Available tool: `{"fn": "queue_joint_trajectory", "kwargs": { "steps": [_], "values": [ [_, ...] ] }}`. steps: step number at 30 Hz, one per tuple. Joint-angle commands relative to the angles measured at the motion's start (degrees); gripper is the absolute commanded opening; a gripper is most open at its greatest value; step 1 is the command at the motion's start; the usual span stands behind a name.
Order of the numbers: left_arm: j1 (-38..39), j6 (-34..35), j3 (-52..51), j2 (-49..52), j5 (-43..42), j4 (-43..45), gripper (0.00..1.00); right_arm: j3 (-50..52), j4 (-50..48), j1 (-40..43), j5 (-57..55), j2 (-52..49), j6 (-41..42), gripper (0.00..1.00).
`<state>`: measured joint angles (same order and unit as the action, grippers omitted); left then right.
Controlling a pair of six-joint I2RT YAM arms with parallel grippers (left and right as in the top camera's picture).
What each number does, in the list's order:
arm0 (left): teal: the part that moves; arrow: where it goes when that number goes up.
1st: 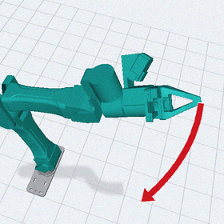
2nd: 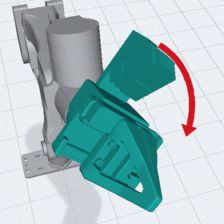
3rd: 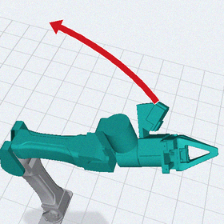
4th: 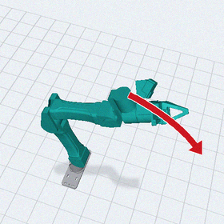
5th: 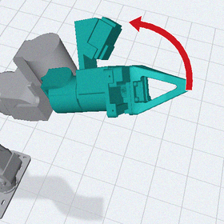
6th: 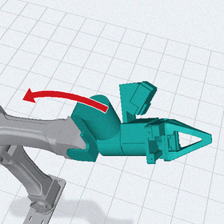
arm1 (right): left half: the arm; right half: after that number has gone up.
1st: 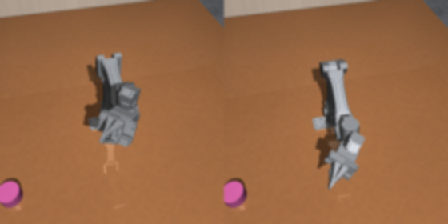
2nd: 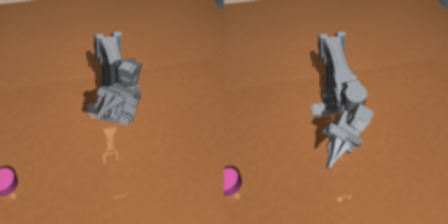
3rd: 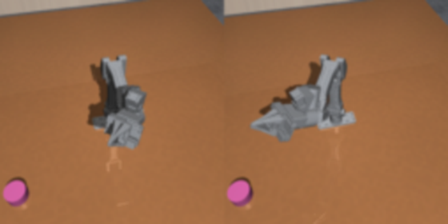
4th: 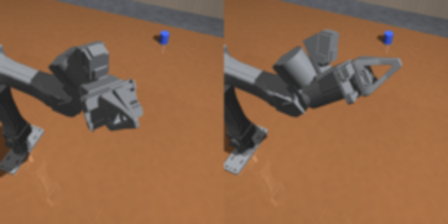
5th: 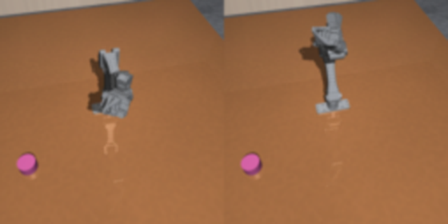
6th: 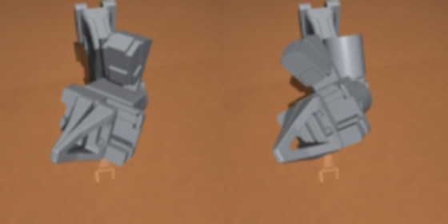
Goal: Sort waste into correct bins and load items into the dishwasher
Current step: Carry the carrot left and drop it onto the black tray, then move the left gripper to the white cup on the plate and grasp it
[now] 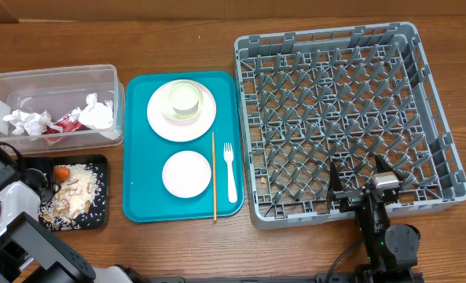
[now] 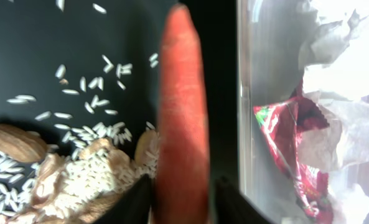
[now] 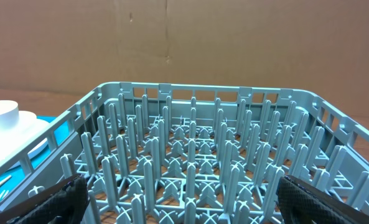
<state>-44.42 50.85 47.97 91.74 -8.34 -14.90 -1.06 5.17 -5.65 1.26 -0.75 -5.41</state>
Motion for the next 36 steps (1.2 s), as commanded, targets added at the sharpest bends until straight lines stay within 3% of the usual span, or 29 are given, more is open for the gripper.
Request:
{"fn": "queue_joint_trajectory", "kwargs": {
  "steps": [1,3,7,12,16,20,29,34,36],
  "values": [
    [-0.7,-0.9,-0.1,-0.2,0.8,0.5,0.59,0.6,-0.4,0.3,-0.1,0.4,-0.2,1.00],
    [-0.7,-1.0,0.2,-0.2,0.3,0.7,0.66,0.6,-0.4,0.3,-0.1,0.4,-0.2,1.00],
    [-0.7,-3.4,2.2,-0.9,-4.6,0.7,0.67,0.6,-0.4,0.3,-0.1,0.4,-0.2,1.00],
    [-0.5,-10.2,7.0,-3.8,-21.8,0.5,0.48,0.6,-0.4,0.3,-0.1,0.3,-0.2,1.00],
    [0.1,-10.6,9.4,-9.6,-34.2,-1.0,0.50,0.6,-0.4,0.3,-0.1,0.3,-0.2,1.00],
    [3.2,-11.2,9.7,-17.2,-35.3,-5.0,0.51,0.6,-0.4,0.3,-0.1,0.4,-0.2,1.00],
    [22.3,-16.3,14.8,-27.0,-25.5,-14.1,0.47,0.6,-0.4,0.3,-0.1,0.4,-0.2,1.00],
    [38.4,-20.3,24.7,-24.4,-7.9,-24.7,0.48,0.6,-0.4,0.3,-0.1,0.3,-0.2,1.00],
    [48.5,-22.3,32.8,-20.6,6.1,-32.7,0.49,0.6,-0.4,0.3,-0.1,0.4,-0.2,1.00]
  ]
}}
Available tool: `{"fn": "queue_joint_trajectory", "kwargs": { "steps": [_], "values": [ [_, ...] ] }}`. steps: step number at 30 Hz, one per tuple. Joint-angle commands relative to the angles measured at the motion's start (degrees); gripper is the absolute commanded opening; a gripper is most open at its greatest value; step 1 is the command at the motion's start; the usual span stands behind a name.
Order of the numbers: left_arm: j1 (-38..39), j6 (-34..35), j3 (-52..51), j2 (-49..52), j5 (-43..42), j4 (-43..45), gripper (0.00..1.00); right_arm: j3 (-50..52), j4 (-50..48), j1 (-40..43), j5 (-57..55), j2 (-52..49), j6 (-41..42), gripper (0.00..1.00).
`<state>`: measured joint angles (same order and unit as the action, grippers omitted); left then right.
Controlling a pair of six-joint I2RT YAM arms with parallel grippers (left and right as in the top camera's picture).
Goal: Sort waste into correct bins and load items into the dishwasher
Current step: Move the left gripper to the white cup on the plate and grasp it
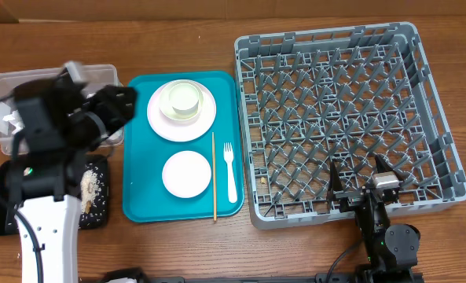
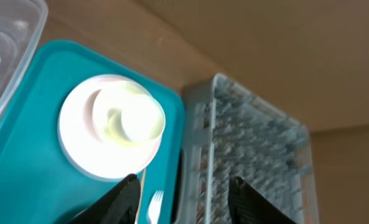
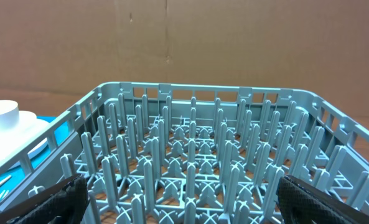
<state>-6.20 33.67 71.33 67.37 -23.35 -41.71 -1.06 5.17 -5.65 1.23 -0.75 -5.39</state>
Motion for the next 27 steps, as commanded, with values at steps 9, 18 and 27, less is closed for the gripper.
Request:
{"fn": "queue_joint_trajectory", "kwargs": {
  "steps": [9,18,27],
  "values": [
    [24.3,-7.6,21.6,18.7,34.2,-20.8,0.49,0.6,-0.4,0.3,0.0,0.4,-0.2,1.00],
    [23.0,-8.0,21.6,29.4,32.8,-23.5,0.56,0.6,-0.4,0.3,0.0,0.3,-0.2,1.00],
    [18.4,-7.9,21.6,36.0,32.4,-12.2,0.57,0.6,-0.4,0.3,-0.1,0.4,-0.2,1.00]
  ]
}}
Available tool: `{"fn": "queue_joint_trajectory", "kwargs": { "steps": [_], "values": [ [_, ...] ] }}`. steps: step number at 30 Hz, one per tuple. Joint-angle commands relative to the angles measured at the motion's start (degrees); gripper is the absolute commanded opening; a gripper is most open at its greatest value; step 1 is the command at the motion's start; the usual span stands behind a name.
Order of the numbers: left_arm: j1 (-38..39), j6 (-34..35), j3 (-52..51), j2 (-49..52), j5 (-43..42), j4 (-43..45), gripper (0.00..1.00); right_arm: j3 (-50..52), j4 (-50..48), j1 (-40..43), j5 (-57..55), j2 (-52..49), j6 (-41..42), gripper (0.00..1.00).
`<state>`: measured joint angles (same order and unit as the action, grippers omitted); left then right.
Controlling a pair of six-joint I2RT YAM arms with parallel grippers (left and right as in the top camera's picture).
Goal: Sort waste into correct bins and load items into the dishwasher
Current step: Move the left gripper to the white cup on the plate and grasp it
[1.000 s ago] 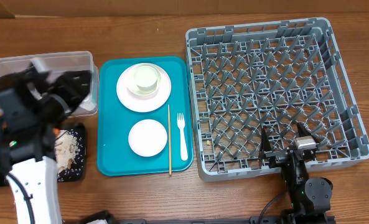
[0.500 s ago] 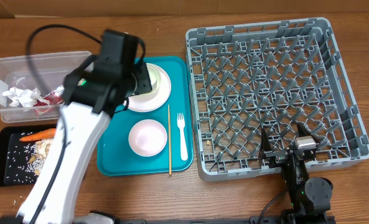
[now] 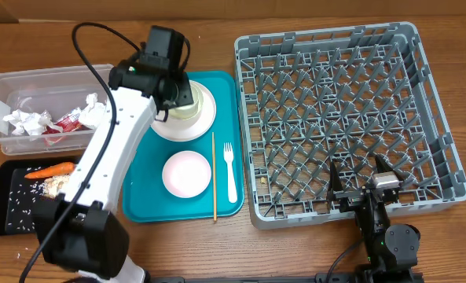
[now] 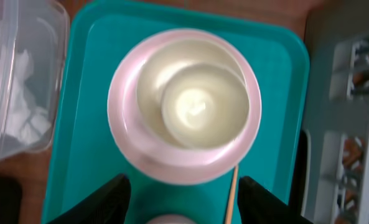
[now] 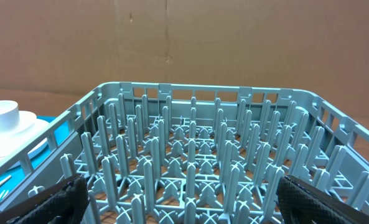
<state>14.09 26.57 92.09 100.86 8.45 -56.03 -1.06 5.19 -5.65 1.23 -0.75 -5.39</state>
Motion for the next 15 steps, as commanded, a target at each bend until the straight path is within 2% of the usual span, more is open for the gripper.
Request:
{"fn": "queue_joint_trajectory", "kwargs": {
  "steps": [1,8,15],
  "values": [
    [-2.2,-0.8,0.8,3.3,0.4,2.9,0.57,0.6,-0.4,0.3,0.0,0.4,-0.2,1.00],
    [-3.6,-0.9,0.8,9.1,-2.3,8.3,0.53,0.6,-0.4,0.3,0.0,0.4,-0.2,1.00],
    [-3.6,-0.9,0.7,11.3,-3.1,7.9,0.50,0.6,-0.4,0.3,0.0,0.4,-0.2,1.00]
  ]
}}
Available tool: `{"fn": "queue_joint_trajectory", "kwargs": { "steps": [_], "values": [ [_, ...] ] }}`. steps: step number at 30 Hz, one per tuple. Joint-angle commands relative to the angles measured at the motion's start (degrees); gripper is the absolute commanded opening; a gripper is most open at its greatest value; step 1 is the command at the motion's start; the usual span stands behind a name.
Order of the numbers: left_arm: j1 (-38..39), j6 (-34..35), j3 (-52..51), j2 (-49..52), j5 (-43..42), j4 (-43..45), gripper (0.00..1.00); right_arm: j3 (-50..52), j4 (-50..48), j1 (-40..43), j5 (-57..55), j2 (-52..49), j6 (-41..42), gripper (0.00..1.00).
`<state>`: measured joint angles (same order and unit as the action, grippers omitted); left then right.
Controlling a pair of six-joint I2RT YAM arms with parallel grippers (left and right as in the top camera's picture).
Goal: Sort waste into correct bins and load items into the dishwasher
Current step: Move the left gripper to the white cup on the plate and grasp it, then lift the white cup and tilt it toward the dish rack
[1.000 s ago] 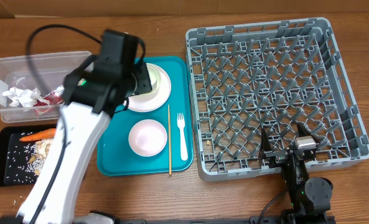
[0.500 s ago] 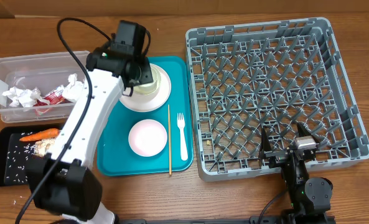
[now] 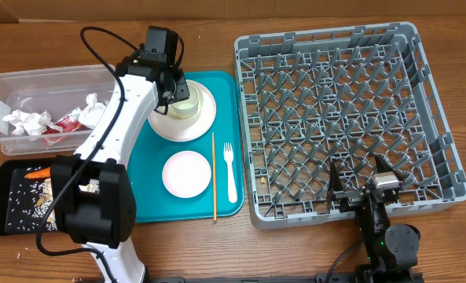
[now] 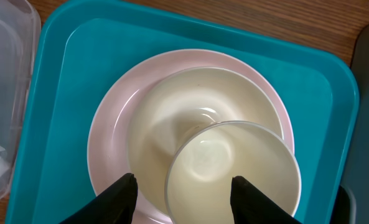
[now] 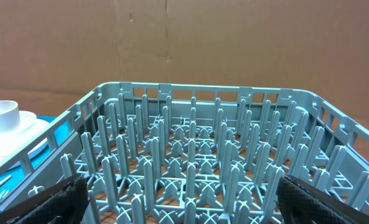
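A pale green cup [image 4: 234, 168] stands in a shallow pale bowl [image 4: 165, 106] on a pink plate [image 4: 106, 155], at the back of the teal tray [image 3: 138, 157]. My left gripper [image 4: 185, 202] hangs close above them, open, its fingers on either side of the cup's near rim. In the overhead view the left gripper [image 3: 176, 93] is over the cup [image 3: 187, 101]. The tray also carries a small white plate [image 3: 187, 173], a chopstick [image 3: 214, 177] and a white fork [image 3: 230, 173]. My right gripper [image 5: 184, 205] rests open at the front edge of the grey dish rack [image 3: 244, 118].
A clear bin [image 3: 52, 82] holding crumpled paper and wrappers stands at the left. In front of it is a black tray [image 3: 5, 212] with rice, scraps and a carrot [image 3: 40, 173]. My left arm stretches across both.
My left gripper has come down closer to the pink plate, and the cup now fills the space between its open fingers. The right arm has not moved.
My left gripper was first shut on the carrot low over the black tray. It then stood raised and open near the bin. After that the carrot lay on the black tray and the gripper hung open above the pink plate, where it is now lower.
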<state>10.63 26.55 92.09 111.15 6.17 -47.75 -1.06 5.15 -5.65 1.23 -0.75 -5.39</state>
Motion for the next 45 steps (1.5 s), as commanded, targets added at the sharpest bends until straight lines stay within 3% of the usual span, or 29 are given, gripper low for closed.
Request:
{"fn": "queue_joint_trajectory", "kwargs": {
  "steps": [1,5,11,25,28,29,41,45],
  "values": [
    [-0.1,-0.9,0.6,1.3,-0.9,-0.7,0.50,0.6,-0.3,0.3,0.0,0.4,-0.2,1.00],
    [-0.1,-0.9,0.5,2.9,-0.7,-1.3,0.49,0.6,-0.3,0.3,0.0,0.3,-0.2,1.00],
    [-0.1,-0.8,0.5,3.9,-2.0,-1.3,0.25,0.6,-0.3,0.3,0.0,0.4,-0.2,1.00],
    [-0.2,-0.9,0.5,3.9,-1.6,-3.0,0.27,0.6,-0.3,0.3,0.0,0.4,-0.2,1.00],
    [-0.2,-0.9,0.5,3.9,-1.5,-2.8,0.06,0.6,-0.3,0.3,0.0,0.4,-0.2,1.00],
    [-0.2,-0.9,0.7,3.9,-1.5,-2.8,0.04,0.6,-0.3,0.3,0.0,0.4,-0.2,1.00],
    [-2.3,-0.9,11.5,-5.2,-1.5,-12.5,0.04,0.6,-0.3,0.3,0.0,0.4,-0.2,1.00],
    [-2.3,-11.0,12.7,-11.1,-11.8,-16.2,0.04,0.6,-0.3,0.3,0.0,0.4,-0.2,1.00]
  ]
}}
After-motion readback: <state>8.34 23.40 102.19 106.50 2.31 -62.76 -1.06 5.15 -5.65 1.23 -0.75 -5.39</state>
